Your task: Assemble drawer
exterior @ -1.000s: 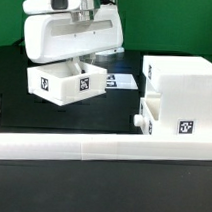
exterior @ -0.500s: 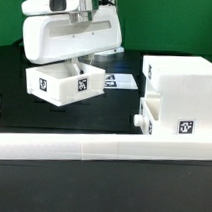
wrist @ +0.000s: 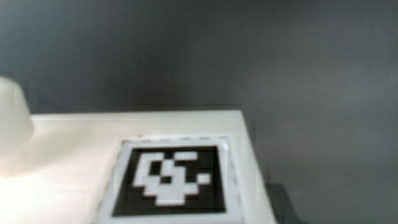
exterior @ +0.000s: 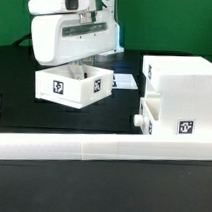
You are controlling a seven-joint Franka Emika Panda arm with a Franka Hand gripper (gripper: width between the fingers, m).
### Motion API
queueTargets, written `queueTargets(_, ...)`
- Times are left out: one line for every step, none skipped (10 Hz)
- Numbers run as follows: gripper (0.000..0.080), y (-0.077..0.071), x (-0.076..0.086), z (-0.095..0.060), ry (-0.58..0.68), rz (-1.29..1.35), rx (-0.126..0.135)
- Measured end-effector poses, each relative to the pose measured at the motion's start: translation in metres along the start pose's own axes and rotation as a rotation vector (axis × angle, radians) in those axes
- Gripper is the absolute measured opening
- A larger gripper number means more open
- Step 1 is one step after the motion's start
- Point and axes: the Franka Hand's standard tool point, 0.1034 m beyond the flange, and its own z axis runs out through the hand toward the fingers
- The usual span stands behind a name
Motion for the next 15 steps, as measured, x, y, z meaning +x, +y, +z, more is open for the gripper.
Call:
queueTargets(0.0042,0.000,0.000,0.000,-0.003,-0.075,-0.001)
queueTargets(0.0042,0.006,0.003,-0.002,-0.007,-0.176,-0.013)
queueTargets(0.0042,0.009,0.007,-0.003,-0.013,-0.266,-0.014)
queueTargets(0.0042,0.012,0.014,-0.003,-0.021,-0.338,-0.012)
queueTargets(0.0042,0.015,0.021,-0.003,-0.027,-0.384,-0.011)
queueTargets(0.0042,0.016,0.026,-0.003,-0.028,-0.387,-0.003)
queueTargets(0.0042,0.018,0.033,-0.002,-0.031,-0.396,0.009)
queueTargets(0.0042,0.020,0.040,0.000,-0.033,-0.407,0.021)
queueTargets(0.0042,0.019,0.043,0.002,-0.037,-0.414,0.039)
queueTargets(0.0042,0.018,0.039,0.002,-0.045,-0.408,0.056)
queueTargets(0.0042,0.018,0.039,0.002,-0.044,-0.408,0.054)
queueTargets(0.0042,0.018,0.038,0.004,-0.041,-0.435,0.052)
queueTargets(0.0042,0.017,0.038,0.007,-0.038,-0.457,0.055)
queueTargets(0.0042,0.018,0.043,0.006,-0.043,-0.463,0.071)
queueTargets(0.0042,0.022,0.050,0.006,-0.040,-0.470,0.071)
